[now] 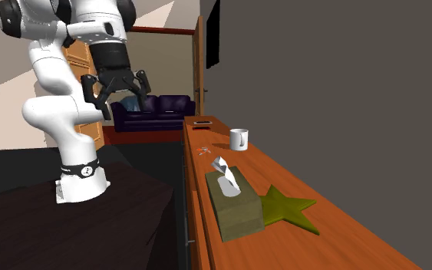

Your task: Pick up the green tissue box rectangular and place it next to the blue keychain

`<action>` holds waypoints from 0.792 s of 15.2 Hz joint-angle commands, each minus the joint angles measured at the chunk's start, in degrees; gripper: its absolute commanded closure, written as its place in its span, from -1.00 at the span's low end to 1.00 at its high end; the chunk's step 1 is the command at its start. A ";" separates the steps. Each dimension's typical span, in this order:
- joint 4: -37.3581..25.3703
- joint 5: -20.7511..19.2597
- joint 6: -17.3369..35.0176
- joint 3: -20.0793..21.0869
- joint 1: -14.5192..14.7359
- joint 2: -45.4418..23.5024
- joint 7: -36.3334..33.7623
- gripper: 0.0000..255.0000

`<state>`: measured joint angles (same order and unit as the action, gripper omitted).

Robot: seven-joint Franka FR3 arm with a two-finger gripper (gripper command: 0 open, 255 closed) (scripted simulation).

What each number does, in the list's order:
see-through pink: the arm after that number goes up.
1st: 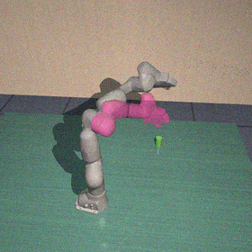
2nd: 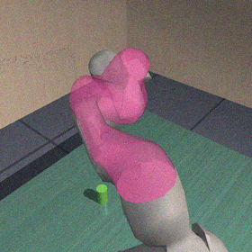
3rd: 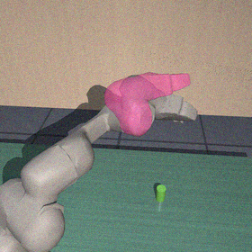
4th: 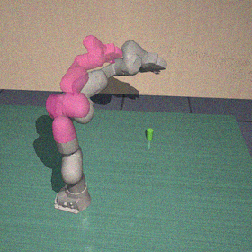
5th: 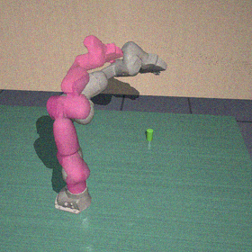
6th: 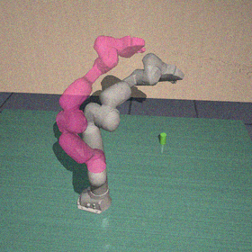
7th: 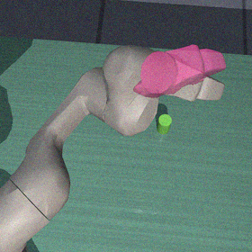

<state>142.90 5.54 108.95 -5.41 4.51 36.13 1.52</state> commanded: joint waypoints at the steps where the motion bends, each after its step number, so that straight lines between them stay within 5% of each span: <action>1: 0.00 2.14 5.15 -1.74 1.40 -3.87 3.63 -1.00; 6: -1.57 9.79 15.06 -5.53 6.05 -13.35 13.44 -1.00; 12: -7.23 23.61 22.11 -9.38 12.13 -25.83 28.48 -1.00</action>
<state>136.62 26.18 129.67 -14.07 15.63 12.76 26.69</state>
